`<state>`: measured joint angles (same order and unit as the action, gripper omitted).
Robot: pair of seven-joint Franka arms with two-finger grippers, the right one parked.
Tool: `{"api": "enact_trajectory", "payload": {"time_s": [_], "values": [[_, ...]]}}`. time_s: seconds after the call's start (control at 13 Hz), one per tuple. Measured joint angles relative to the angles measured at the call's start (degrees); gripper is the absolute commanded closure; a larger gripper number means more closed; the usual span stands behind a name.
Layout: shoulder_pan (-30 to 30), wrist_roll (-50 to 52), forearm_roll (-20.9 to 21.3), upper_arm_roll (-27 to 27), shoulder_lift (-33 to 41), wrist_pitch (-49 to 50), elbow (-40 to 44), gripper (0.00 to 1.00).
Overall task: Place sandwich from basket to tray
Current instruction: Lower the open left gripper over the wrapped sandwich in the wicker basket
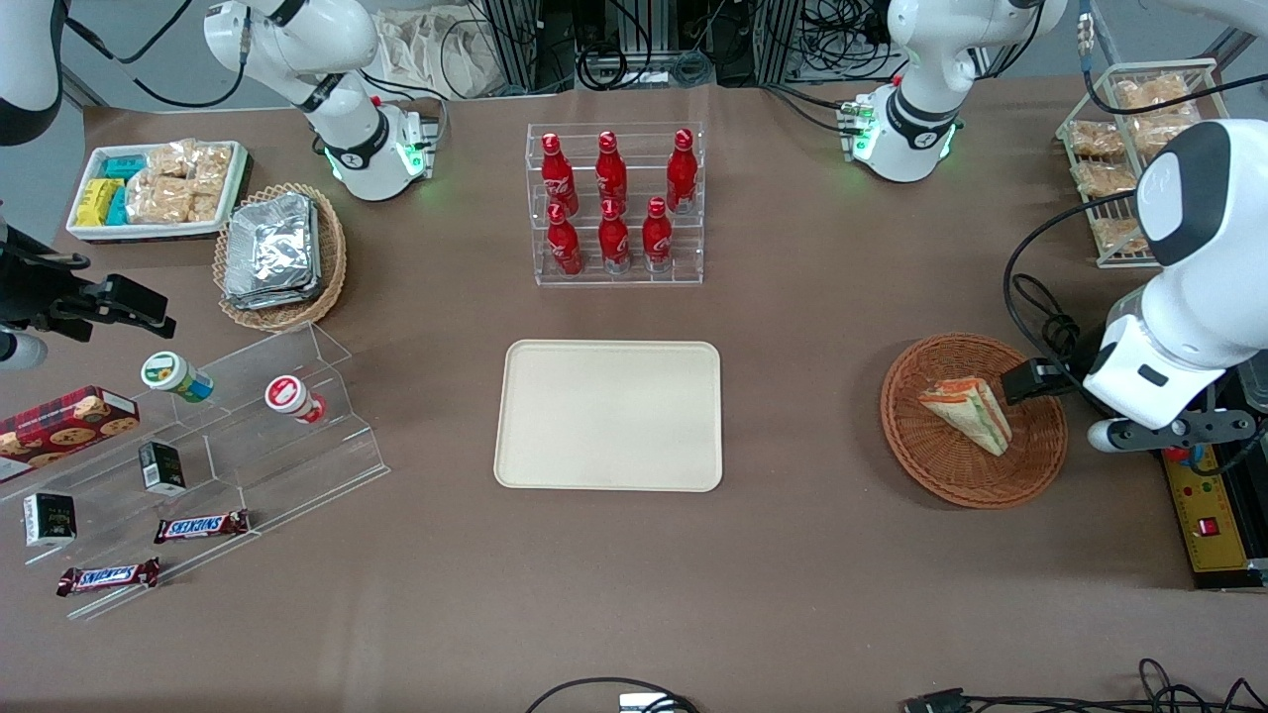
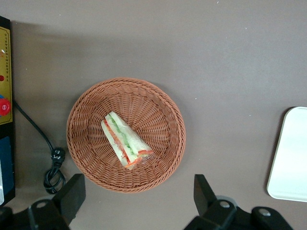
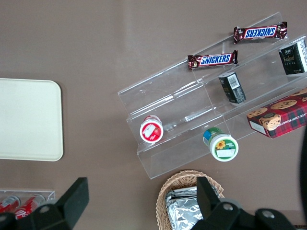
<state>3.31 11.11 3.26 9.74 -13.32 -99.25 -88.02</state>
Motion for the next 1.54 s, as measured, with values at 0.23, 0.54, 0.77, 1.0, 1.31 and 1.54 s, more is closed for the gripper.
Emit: {"api": "enact_trajectory", "payload": {"time_s": [0.23,0.54,0.77,1.0,1.31,1.54], "values": [[0.08,0.0,0.0,-0.03,-0.04,0.0,0.0,0.0],[0.09,0.12,-0.05,-0.11,-0.32,0.47,0.0,0.0],[0.13,4.77,-0.03,-0.27,-1.11,2.08,-0.7,0.0],[0.19,19.17,-0.04,-0.99,-1.93,2.07,-2.89,0.0],[0.18,33.82,-0.06,-1.02,-5.09,-0.21,-3.62,0.0],[0.18,38.42,-0.04,-1.03,-7.14,-5.12,-7.4,0.0]]}}
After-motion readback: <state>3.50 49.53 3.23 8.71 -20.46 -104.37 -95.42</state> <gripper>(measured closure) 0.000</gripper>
